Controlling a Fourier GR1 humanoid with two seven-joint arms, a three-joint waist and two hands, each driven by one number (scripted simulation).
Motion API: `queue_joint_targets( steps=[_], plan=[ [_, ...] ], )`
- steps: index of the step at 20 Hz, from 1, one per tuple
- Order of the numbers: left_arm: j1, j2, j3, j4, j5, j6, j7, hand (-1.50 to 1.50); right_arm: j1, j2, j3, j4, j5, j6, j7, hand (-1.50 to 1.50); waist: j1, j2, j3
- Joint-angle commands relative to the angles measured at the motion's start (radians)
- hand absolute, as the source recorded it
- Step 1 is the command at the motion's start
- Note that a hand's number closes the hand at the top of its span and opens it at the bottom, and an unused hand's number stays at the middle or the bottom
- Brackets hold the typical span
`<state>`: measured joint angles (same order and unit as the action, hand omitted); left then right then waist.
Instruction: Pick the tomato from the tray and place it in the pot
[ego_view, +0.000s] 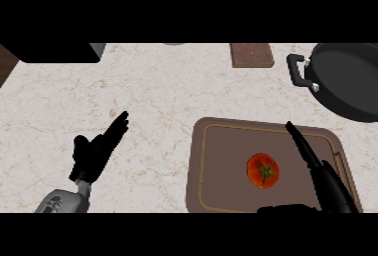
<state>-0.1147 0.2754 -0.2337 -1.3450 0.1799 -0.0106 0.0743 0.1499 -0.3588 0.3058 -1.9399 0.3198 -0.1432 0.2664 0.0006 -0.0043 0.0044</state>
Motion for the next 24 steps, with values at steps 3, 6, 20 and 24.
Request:
queue_joint_targets(
  steps=[3, 6, 20, 24],
  plan=[
    [0.045, -0.028, 0.013, -0.014, -0.027, -0.018, 0.023, 0.0, 0.036, 0.026, -0.088, 0.127, -0.067, 0.026, -0.204, -1.5, -0.002, 0.004, -0.004],
    [0.021, -0.045, 0.012, -0.035, -0.049, 0.011, 0.057, 0.0, 0.097, 0.033, -0.077, 0.112, -0.142, 0.073, -0.307, -1.5, -0.004, 0.004, -0.004],
    [0.028, -0.049, 0.076, 0.001, -0.077, -0.068, 0.024, 0.0, -0.061, 0.183, -0.146, 0.454, -0.299, 0.199, -0.498, -1.5, 0.001, 0.005, -0.004],
    [0.019, -0.039, 0.111, -0.049, -0.051, -0.086, 0.099, 0.0, -0.029, 0.191, -0.154, 0.546, -0.311, 0.243, -0.594, -1.5, 0.001, 0.004, -0.004]
  ],
)
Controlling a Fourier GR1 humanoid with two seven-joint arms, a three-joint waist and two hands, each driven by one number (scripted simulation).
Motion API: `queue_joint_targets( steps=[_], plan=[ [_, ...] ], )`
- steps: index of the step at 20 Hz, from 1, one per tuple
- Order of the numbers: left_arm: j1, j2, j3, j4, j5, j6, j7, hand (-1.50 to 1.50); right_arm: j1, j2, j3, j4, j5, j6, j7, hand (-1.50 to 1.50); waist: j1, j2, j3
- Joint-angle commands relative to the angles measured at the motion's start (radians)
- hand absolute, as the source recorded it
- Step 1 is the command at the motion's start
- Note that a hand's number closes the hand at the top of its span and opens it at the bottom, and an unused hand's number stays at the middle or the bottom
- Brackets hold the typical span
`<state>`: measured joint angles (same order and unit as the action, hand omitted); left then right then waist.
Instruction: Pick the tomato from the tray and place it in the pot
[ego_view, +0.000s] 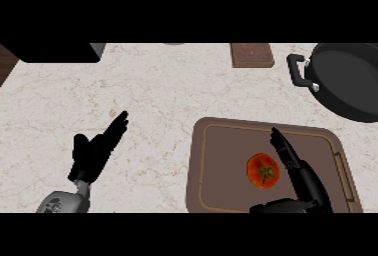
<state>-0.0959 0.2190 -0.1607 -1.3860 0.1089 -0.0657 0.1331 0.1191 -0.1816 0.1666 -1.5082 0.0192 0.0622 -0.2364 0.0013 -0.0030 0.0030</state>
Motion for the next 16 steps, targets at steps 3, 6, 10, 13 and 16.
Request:
queue_joint_targets(
  steps=[3, 6, 10, 13, 16],
  plan=[
    [0.045, -0.041, -0.016, 0.051, -0.047, -0.014, -0.054, 0.0, -0.129, 0.061, -0.016, 0.241, 0.037, 0.007, -0.105, 1.5, 0.003, 0.004, -0.003],
    [0.079, -0.006, 0.012, -0.014, -0.023, -0.038, -0.027, 0.0, -0.15, 0.038, -0.004, 0.259, 0.127, -0.031, -0.162, 1.5, 0.006, 0.003, -0.003],
    [0.011, 0.003, 0.037, -0.029, -0.008, -0.036, 0.04, 0.0, -0.092, 0.044, -0.017, 0.232, 0.051, 0.03, -0.222, 1.5, 0.004, 0.003, -0.002],
    [-0.003, -0.034, 0.01, 0.025, -0.047, -0.011, 0.001, 0.0, -0.139, 0.076, -0.048, 0.359, 0.043, 0.017, -0.325, 1.5, 0.01, 0.008, -0.001],
    [-0.001, -0.037, 0.006, 0.004, -0.046, -0.003, 0.019, 0.0, -0.162, -0.204, -0.19, 0.32, -0.107, 0.295, -0.284, 1.5, 0.017, 0.013, 0.001]
  ],
)
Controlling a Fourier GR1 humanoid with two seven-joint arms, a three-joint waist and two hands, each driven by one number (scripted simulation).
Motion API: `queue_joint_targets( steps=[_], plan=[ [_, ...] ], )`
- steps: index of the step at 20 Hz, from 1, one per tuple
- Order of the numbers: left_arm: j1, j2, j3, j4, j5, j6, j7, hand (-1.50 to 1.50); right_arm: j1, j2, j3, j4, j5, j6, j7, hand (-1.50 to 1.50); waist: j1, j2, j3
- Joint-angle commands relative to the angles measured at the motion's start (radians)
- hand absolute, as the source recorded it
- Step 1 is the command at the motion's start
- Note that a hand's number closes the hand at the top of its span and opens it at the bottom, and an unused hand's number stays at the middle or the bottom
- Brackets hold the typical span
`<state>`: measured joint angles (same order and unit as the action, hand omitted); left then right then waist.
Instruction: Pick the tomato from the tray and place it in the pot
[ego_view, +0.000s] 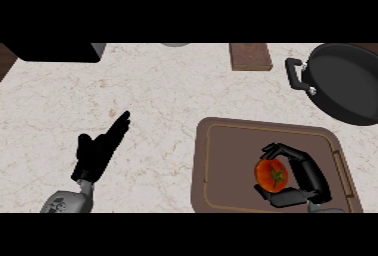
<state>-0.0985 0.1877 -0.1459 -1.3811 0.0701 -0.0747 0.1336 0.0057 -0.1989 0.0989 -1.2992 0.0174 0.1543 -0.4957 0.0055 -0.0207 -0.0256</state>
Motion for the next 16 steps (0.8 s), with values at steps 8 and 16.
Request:
queue_joint_targets(
  steps=[8, 16],
  plan=[
    [-0.005, -0.008, -0.011, -0.008, 0.012, -0.022, -0.004, 0.0, -0.091, -0.517, -0.261, 0.25, -0.183, 0.475, -0.101, 1.5, 0.032, 0.057, 0.041],
    [-0.022, -0.011, -0.02, -0.012, 0.004, -0.023, -0.003, 0.0, -0.18, -0.721, -0.359, 0.411, -0.227, 0.571, -0.179, 1.5, 0.065, 0.058, 0.047]
  ],
)
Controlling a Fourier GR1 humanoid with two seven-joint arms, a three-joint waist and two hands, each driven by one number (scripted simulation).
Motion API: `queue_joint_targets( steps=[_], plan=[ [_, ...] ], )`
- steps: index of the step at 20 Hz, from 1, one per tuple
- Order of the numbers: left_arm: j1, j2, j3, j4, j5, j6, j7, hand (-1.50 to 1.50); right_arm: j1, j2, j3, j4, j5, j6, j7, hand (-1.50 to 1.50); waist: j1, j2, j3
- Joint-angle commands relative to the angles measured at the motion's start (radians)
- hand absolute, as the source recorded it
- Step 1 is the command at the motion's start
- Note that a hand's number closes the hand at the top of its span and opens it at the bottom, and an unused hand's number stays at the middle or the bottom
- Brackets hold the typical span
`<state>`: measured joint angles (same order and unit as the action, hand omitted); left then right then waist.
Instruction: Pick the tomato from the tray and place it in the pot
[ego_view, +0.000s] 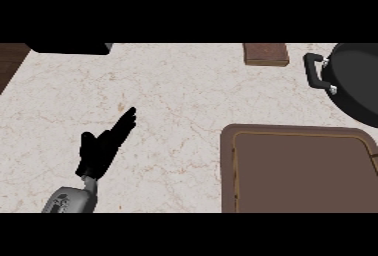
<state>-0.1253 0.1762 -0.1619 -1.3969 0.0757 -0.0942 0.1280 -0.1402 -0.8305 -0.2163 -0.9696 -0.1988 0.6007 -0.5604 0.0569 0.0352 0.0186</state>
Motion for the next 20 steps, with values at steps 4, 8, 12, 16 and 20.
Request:
queue_joint_targets(
  steps=[4, 8, 12, 16, 20],
  plan=[
    [-0.008, 0.006, 0.002, 0.029, 0.0, -0.01, 0.008, 0.0, -0.064, -0.155, -0.061, 0.12, -0.012, 0.129, -0.157, 1.5, 0.006, 0.004, 0.002],
    [0.003, 0.001, -0.009, 0.011, 0.001, -0.016, 0.004, 0.0, -0.079, -0.212, -0.059, 0.143, 0.013, 0.112, -0.211, 1.5, 0.019, -0.003, 0.002],
    [-0.005, -0.008, -0.017, 0.031, -0.006, -0.014, 0.004, 0.0, -0.118, -0.262, -0.061, 0.16, 0.037, 0.059, -0.256, 1.5, 0.026, 0.004, 0.001],
    [-0.019, -0.022, -0.028, 0.013, -0.008, -0.006, 0.028, 0.0, -0.142, -0.32, -0.042, 0.193, 0.068, 0.048, -0.308, 1.5, 0.028, -0.002, -0.002],
    [-0.032, -0.009, -0.019, 0.023, -0.004, -0.022, 0.024, 0.0, -0.184, -0.326, -0.004, 0.226, 0.114, -0.017, -0.342, 1.5, 0.047, 0.003, -0.004]
  ],
)
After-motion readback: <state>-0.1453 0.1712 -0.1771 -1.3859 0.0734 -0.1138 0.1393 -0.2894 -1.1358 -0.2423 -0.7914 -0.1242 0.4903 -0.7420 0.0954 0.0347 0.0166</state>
